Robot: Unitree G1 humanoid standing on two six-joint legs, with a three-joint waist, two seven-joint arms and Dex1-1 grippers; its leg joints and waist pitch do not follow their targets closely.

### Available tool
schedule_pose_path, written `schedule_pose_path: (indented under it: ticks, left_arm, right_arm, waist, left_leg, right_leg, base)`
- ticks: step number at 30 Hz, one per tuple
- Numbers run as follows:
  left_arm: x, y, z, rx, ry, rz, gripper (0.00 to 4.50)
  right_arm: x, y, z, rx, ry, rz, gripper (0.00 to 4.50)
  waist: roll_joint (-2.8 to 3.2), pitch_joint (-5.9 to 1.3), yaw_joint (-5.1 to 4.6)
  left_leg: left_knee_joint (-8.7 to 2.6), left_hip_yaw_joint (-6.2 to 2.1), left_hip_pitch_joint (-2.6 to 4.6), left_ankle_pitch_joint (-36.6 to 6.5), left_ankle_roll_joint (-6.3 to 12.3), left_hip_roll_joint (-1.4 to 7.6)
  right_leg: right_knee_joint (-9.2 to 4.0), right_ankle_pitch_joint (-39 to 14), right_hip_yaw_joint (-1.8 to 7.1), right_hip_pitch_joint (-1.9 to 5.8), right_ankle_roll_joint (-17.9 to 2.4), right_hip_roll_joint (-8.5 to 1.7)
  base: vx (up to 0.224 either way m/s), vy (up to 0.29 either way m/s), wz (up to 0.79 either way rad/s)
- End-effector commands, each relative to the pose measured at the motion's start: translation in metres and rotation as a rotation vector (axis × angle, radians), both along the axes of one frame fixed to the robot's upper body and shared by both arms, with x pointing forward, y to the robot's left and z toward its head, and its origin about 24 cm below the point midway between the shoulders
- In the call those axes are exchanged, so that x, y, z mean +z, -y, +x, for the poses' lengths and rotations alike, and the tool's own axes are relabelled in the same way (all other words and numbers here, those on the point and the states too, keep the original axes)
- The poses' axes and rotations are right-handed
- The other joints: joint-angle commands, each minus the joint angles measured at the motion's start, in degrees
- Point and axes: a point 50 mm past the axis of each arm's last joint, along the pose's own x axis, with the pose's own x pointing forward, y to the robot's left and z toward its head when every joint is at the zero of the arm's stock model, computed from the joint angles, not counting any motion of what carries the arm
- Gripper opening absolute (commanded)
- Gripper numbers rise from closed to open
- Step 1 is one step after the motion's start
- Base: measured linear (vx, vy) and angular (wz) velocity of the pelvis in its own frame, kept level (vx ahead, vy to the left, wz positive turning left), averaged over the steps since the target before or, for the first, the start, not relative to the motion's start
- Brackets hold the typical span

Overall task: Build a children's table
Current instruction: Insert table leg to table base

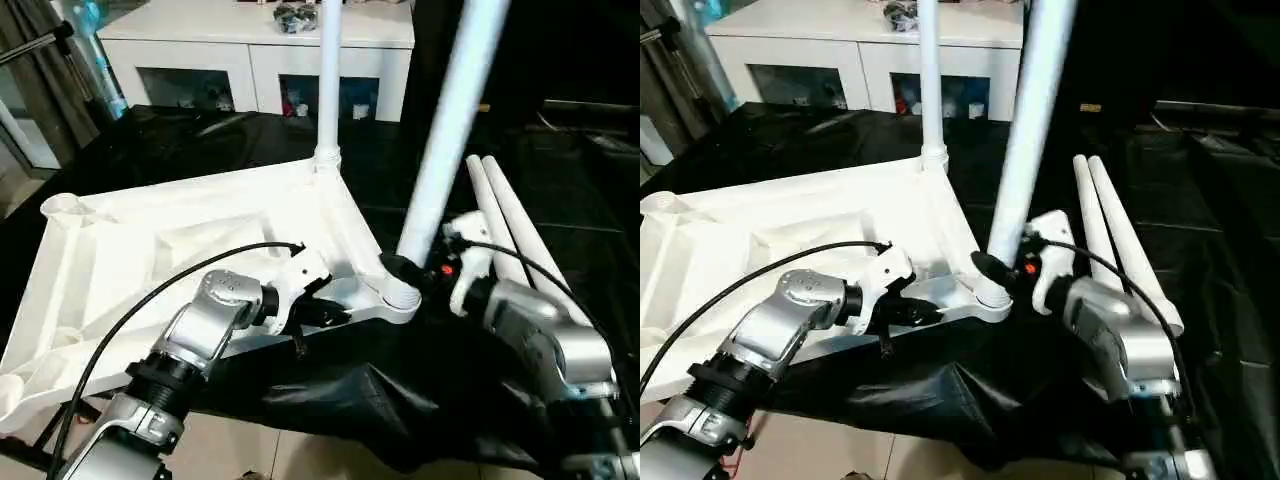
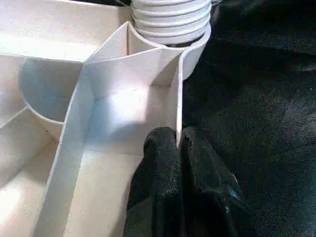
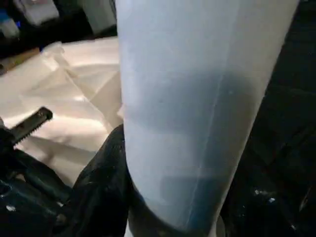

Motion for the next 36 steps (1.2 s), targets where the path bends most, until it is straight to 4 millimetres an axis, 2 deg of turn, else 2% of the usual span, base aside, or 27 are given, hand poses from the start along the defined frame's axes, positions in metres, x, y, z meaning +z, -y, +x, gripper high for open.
schedule_pose_path:
  ticks: [1,2,3,4,5,7,10,12,15,16,19,22,23,24,25,26,28,29,30,31,33,34,35,36]
  left_arm:
    - [-0.002,-0.005,0.003,0.021,-0.013,0.033,0.00]
    - [-0.002,-0.004,0.003,0.022,-0.012,0.033,0.00]
    - [-0.002,-0.004,0.004,0.025,-0.010,0.035,0.00]
    - [-0.002,-0.004,0.005,0.027,-0.008,0.037,0.00]
    - [-0.002,-0.004,0.006,0.028,-0.006,0.039,0.00]
    - [-0.001,-0.004,0.007,0.031,-0.004,0.040,0.00]
    - [-0.001,-0.004,0.008,0.034,0.000,0.047,0.00]
    - [-0.001,-0.005,0.009,0.035,0.007,0.054,0.00]
    - [0.000,-0.005,0.011,0.033,0.010,0.058,0.00]
    - [0.000,-0.005,0.011,0.032,0.011,0.060,0.00]
    - [0.000,-0.005,0.011,0.024,0.016,0.063,0.00]
    - [0.000,-0.005,0.012,0.015,0.021,0.068,0.00]
    - [0.000,-0.005,0.012,0.011,0.022,0.070,0.00]
    - [0.000,-0.005,0.012,0.007,0.022,0.070,0.00]
    - [0.000,-0.005,0.012,0.007,0.022,0.070,0.00]
    - [0.000,-0.004,0.011,0.006,0.022,0.070,0.00]
    - [0.000,-0.004,0.010,-0.001,0.020,0.067,0.00]
    - [0.000,-0.004,0.010,-0.001,0.020,0.067,0.00]
    - [0.000,-0.004,0.010,-0.001,0.020,0.065,0.00]
    - [0.000,-0.004,0.010,-0.001,0.019,0.061,0.00]
    - [0.000,-0.005,0.010,-0.002,0.018,0.055,0.00]
    - [0.000,-0.005,0.010,-0.006,0.016,0.052,0.00]
    - [0.001,-0.005,0.009,-0.015,0.015,0.050,0.00]
    - [0.001,-0.005,0.009,-0.030,0.017,0.046,0.00]
  right_arm:
    - [-0.030,0.011,-0.011,-0.051,-0.118,-0.019,1.90]
    - [-0.032,0.011,-0.013,-0.053,-0.120,-0.007,1.90]
    - [-0.037,0.012,-0.016,-0.063,-0.121,0.007,1.90]
    - [-0.043,0.012,-0.021,-0.081,-0.119,0.027,1.90]
    - [-0.046,0.013,-0.022,-0.093,-0.118,0.036,1.90]
    - [-0.050,0.014,-0.024,-0.108,-0.116,0.043,1.90]
    - [-0.053,0.016,-0.027,-0.125,-0.092,0.041,1.90]
    - [-0.053,0.017,-0.030,-0.128,-0.055,0.009,1.90]
    - [-0.051,0.015,-0.031,-0.108,-0.018,-0.031,1.90]
    - [-0.049,0.013,-0.031,-0.091,-0.008,-0.042,1.90]
    - [-0.045,0.005,-0.031,-0.025,0.008,-0.075,1.90]
    - [-0.041,-0.005,-0.030,0.078,0.008,-0.124,1.90]
    - [-0.041,-0.008,-0.030,0.112,0.006,-0.137,1.90]
    - [-0.041,-0.011,-0.030,0.147,0.003,-0.147,1.90]
    - [-0.041,-0.011,-0.030,0.147,0.003,-0.147,1.90]
    - [-0.041,-0.013,-0.030,0.163,0.002,-0.151,1.90]
    - [-0.040,-0.016,-0.028,0.219,-0.004,-0.167,1.90]
    - [-0.040,-0.016,-0.028,0.219,-0.004,-0.167,1.90]
    - [-0.040,-0.016,-0.028,0.238,-0.008,-0.172,1.90]
    - [-0.041,-0.016,-0.029,0.256,-0.018,-0.169,1.90]
    - [-0.041,-0.016,-0.030,0.283,-0.033,-0.166,1.90]
    - [-0.042,-0.016,-0.030,0.296,-0.038,-0.167,1.90]
    - [-0.042,-0.016,-0.030,0.308,-0.043,-0.170,1.90]
    - [-0.043,-0.016,-0.029,0.323,-0.047,-0.172,1.90]
  waist:
    - [0.05,-3.15,0.06]
    - [-0.15,-3.14,0.01]
    - [0.08,-3.17,0.04]
    - [-0.04,-3.10,-0.03]
    - [0.22,-3.10,-0.02]
    - [-0.02,-2.95,-0.16]
    - [0.32,-2.80,-0.27]
    - [0.38,-2.81,-0.20]
    - [0.36,-2.92,-0.23]
    - [0.53,-2.95,-0.25]
    - [0.55,-2.89,-0.28]
    - [0.25,-2.77,-0.42]
    - [0.33,-2.68,-0.48]
    - [-0.14,-2.71,-0.55]
    - [-0.14,-2.71,-0.55]
    - [0.13,-2.71,-0.52]
    - [-0.90,-2.76,-0.52]
    - [-0.37,-2.72,-0.42]
    - [-0.31,-2.71,-0.46]
    - [-0.70,-2.68,-0.53]
    - [-0.47,-2.71,-0.44]
    - [-0.53,-2.72,-0.48]
    - [-0.90,-2.74,-0.52]
    - [-0.76,-2.79,-0.46]
  left_leg:
    - [-4.42,-1.52,1.16,-14.8,0.79,3.31]
    - [-4.45,-1.51,1.17,-15.2,0.89,3.33]
    - [-4.46,-1.56,1.16,-15.2,0.86,3.30]
    - [-4.49,-1.47,1.19,-15.8,0.87,3.29]
    - [-4.53,-1.59,1.19,-16.2,0.76,3.29]
    - [-4.68,-1.62,1.25,-17.8,0.66,3.27]
    - [-4.68,-1.71,1.41,-19.9,0.19,3.15]
    - [-4.77,-1.78,1.54,-20.7,-0.08,3.30]
    - [-4.96,-1.83,1.24,-19.9,0.15,3.31]
    - [-4.97,-1.83,1.21,-19.8,0.28,3.29]
    - [-5.05,-1.87,1.20,-20.3,0.31,3.30]
    - [-5.04,-1.87,1.16,-20.9,0.25,3.23]
    - [-5.00,-1.87,1.21,-21.3,0.26,3.19]
    - [-4.96,-1.82,1.21,-21.4,0.35,3.19]
    - [-4.96,-1.82,1.21,-21.4,0.35,3.19]
    - [-4.94,-1.85,1.21,-21.1,0.43,3.22]
    - [-4.89,-1.72,1.08,-20.0,0.89,3.26]
    - [-4.96,-1.81,1.07,-19.8,1.02,3.30]
    - [-5.00,-1.82,1.15,-20.0,0.91,3.36]
    - [-5.00,-1.77,1.16,-20.2,0.93,3.37]
    - [-5.04,-1.82,1.20,-20.5,0.81,3.41]
    - [-5.04,-1.81,1.18,-20.5,0.81,3.40]
    - [-5.05,-1.74,1.12,-20.1,0.98,3.43]
    - [-5.00,-1.80,1.12,-20.0,1.03,3.40]
  right_leg:
    - [-4.93,-13.2,2.46,1.86,-13.6,-4.71]
    - [-5.03,-13.2,2.48,1.88,-13.6,-4.73]
    - [-4.99,-13.1,2.44,1.91,-13.6,-4.72]
    - [-5.15,-13.6,2.46,1.72,-13.4,-4.68]
    - [-5.10,-14.0,2.43,1.75,-13.4,-4.75]
    - [-5.43,-16.6,2.39,1.64,-12.9,-4.74]
    - [-5.90,-21.7,2.38,1.41,-11.6,-4.87]
    - [-6.20,-23.0,2.45,1.13,-10.7,-4.88]
    - [-5.85,-20.2,2.47,1.32,-11.1,-4.74]
    - [-5.81,-19.6,2.45,1.33,-11.3,-4.70]
    - [-5.77,-19.9,2.39,1.32,-11.2,-4.63]
    - [-5.95,-22.1,2.47,1.37,-10.6,-4.76]
    - [-6.16,-23.6,2.50,1.22,-10.3,-4.83]
    - [-6.34,-24.8,2.51,1.20,-9.9,-4.84]
    - [-6.34,-24.8,2.51,1.20,-9.9,-4.84]
    - [-6.38,-25.4,2.56,1.05,-9.6,-4.90]
    - [-6.39,-25.0,2.60,1.07,-9.6,-4.85]
    - [-6.23,-24.9,2.58,1.04,-9.7,-4.88]
    - [-6.27,-24.8,2.56,0.95,-9.7,-4.81]
    - [-6.33,-24.7,2.56,0.94,-9.8,-4.77]
    - [-6.26,-24.5,2.59,0.94,-9.9,-4.83]
    - [-6.25,-24.3,2.59,0.96,-10.0,-4.82]
    - [-6.22,-23.4,2.61,1.00,-10.2,-4.80]
    - [-6.11,-23.2,2.61,1.05,-10.4,-4.90]
  base:
    - [0.000,0.000,0.00]
    - [0.000,0.000,0.00]
    - [0.000,0.000,0.00]
    - [0.000,0.000,0.00]
    - [0.000,0.000,0.00]
    - [0.000,0.000,0.00]
    - [0.000,0.000,0.00]
    - [0.000,0.000,0.00]
    - [0.000,0.000,0.00]
    - [0.000,0.000,0.00]
    - [0.000,0.000,0.00]
    - [0.000,0.000,0.00]
    - [0.000,0.000,0.00]
    - [0.000,0.000,0.00]
    - [0.000,0.000,0.00]
    - [0.000,0.000,0.00]
    - [0.000,0.000,0.00]
    - [0.000,0.000,0.00]
    - [0.000,0.000,0.00]
    - [0.000,0.000,0.00]
    - [0.000,0.000,0.00]
    - [0.000,0.000,0.00]
    - [0.000,0.000,0.00]
    - [0.000,0.000,0.00]
